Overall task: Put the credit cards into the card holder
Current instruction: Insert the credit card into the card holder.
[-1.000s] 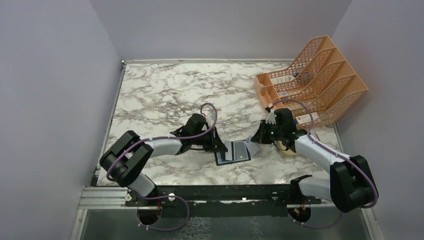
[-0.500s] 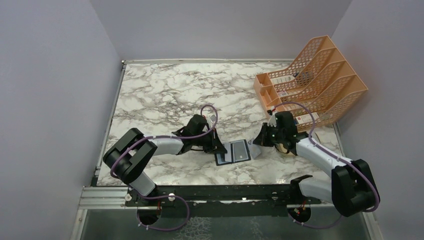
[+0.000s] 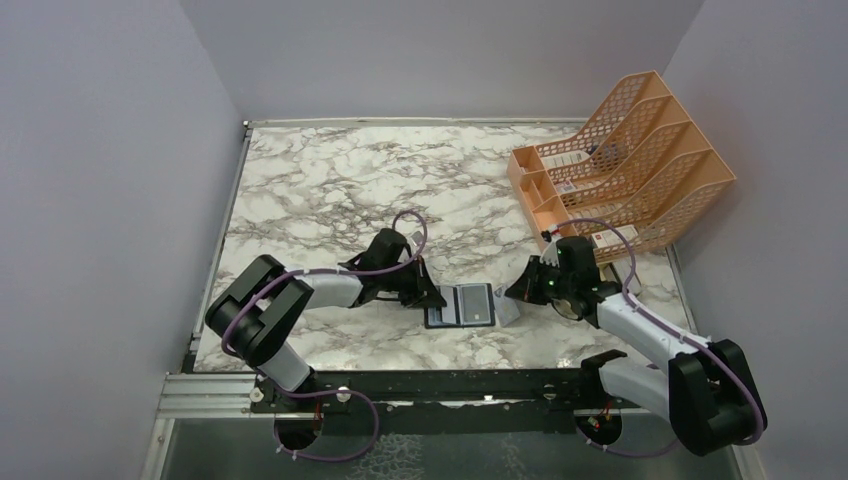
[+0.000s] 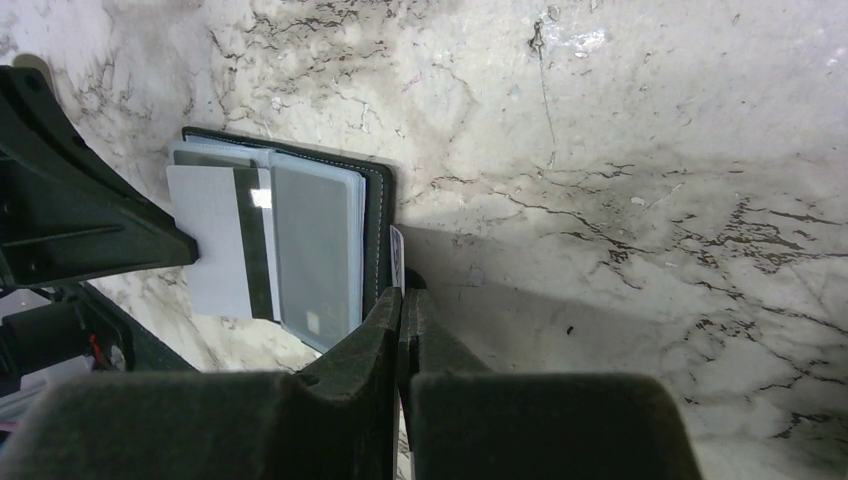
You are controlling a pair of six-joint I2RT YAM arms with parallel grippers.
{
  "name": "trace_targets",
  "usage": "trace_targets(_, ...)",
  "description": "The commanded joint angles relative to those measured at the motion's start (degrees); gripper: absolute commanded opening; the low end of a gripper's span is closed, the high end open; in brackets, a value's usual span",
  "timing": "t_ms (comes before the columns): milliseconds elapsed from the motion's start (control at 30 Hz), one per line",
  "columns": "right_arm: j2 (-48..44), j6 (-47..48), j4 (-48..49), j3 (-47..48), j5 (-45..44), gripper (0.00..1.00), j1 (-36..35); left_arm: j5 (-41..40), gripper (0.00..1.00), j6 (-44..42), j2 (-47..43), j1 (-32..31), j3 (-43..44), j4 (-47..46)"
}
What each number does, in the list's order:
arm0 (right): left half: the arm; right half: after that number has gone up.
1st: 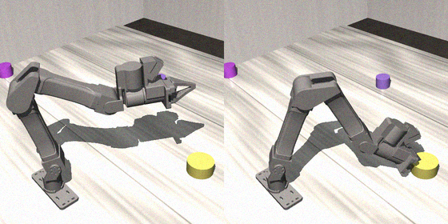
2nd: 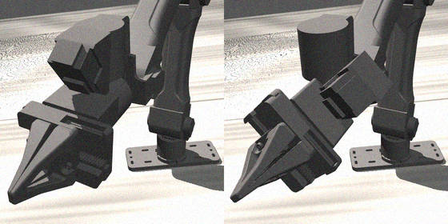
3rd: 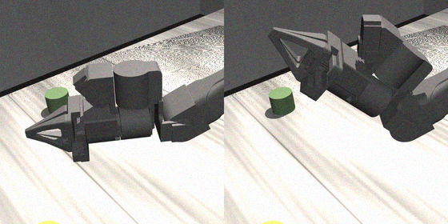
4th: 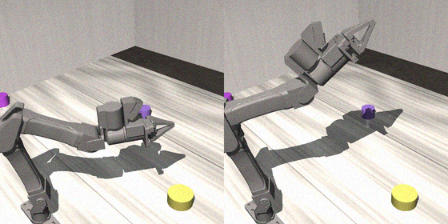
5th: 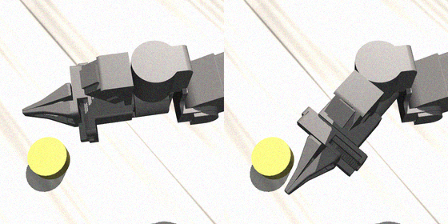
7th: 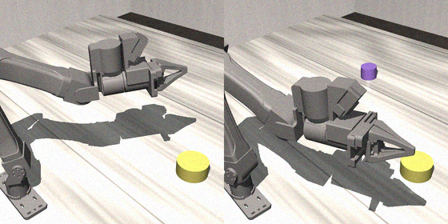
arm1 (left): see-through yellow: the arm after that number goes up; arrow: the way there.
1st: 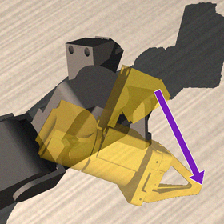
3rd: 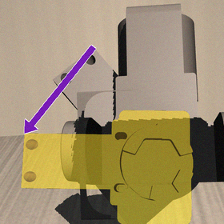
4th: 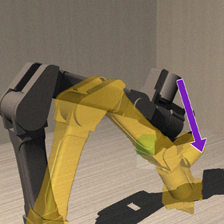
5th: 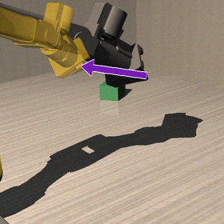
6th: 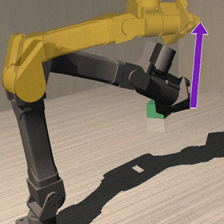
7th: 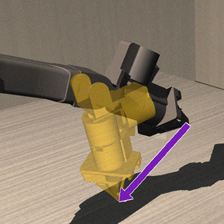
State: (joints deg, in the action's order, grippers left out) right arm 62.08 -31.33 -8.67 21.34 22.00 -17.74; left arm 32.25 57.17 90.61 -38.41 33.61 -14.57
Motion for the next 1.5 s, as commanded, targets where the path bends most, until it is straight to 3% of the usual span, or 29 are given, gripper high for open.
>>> trace_targets(0, -0.67, -1.25, 0.9, -1.91, 1.28, 0.01, -0.01, 3.07, 0.0, 0.19, 2.1, 0.18, 0.38, -1.69)
trace_targets(433, -4.69, -1.54, -4.95, 5.15, 0.37, 0.01, -0.02, 2.75, 0.0, -1.68, -2.48, 0.14, 3.12, 4.88)
trace_targets(833, -0.71, -5.52, 5.68, 0.39, 5.43, 0.01, 0.05, 6.23, 0.0, -0.26, -0.6, 0.15, 3.13, 0.39)
trace_targets(1233, 0.93, -3.92, 3.85, -0.86, 1.91, 0.01, -0.02, 5.63, 0.0, -1.33, 2.46, 0.13, 2.67, 0.1)
trace_targets(1467, 0.03, -2.88, 2.45, -0.47, 0.42, 0.01, 0.0, 3.04, 0.0, -2.95, 2.69, 0.18, 4.04, 5.41)
